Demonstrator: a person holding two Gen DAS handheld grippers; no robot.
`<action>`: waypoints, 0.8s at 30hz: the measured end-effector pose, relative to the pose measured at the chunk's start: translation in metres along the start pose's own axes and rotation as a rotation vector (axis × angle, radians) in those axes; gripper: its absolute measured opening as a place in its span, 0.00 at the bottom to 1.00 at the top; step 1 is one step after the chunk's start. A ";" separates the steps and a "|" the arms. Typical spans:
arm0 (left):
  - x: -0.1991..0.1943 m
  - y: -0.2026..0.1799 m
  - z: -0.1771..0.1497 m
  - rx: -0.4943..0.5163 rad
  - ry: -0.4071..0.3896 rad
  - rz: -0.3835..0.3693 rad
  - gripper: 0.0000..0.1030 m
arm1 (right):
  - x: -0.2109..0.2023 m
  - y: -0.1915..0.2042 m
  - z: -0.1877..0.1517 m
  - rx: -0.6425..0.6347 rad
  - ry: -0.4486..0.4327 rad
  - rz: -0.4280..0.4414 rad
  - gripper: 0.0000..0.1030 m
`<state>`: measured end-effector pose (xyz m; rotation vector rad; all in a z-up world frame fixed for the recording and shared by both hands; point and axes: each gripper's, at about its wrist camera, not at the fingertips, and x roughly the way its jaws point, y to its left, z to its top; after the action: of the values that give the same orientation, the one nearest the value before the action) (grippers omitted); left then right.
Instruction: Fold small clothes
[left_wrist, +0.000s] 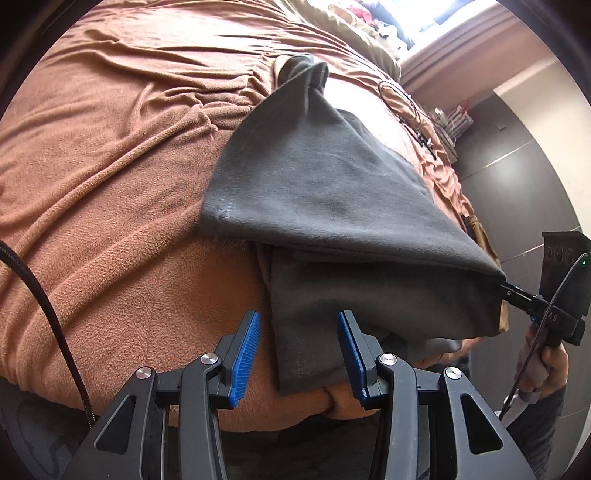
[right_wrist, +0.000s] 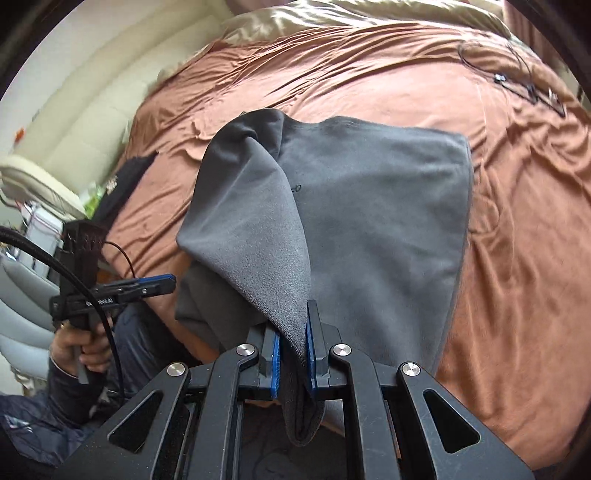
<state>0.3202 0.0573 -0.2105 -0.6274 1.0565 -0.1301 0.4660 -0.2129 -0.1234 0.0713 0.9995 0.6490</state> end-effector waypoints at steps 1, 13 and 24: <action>0.002 -0.001 0.000 0.006 0.007 0.009 0.44 | -0.002 -0.009 -0.003 0.028 -0.007 0.021 0.07; 0.020 -0.008 -0.014 0.049 0.058 0.061 0.43 | 0.008 -0.099 -0.062 0.256 -0.067 0.166 0.06; 0.021 -0.016 -0.020 0.073 0.062 0.011 0.07 | 0.002 -0.102 -0.067 0.269 -0.123 0.192 0.06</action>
<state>0.3168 0.0272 -0.2247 -0.5550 1.1101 -0.1788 0.4617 -0.3101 -0.1973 0.4425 0.9631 0.6729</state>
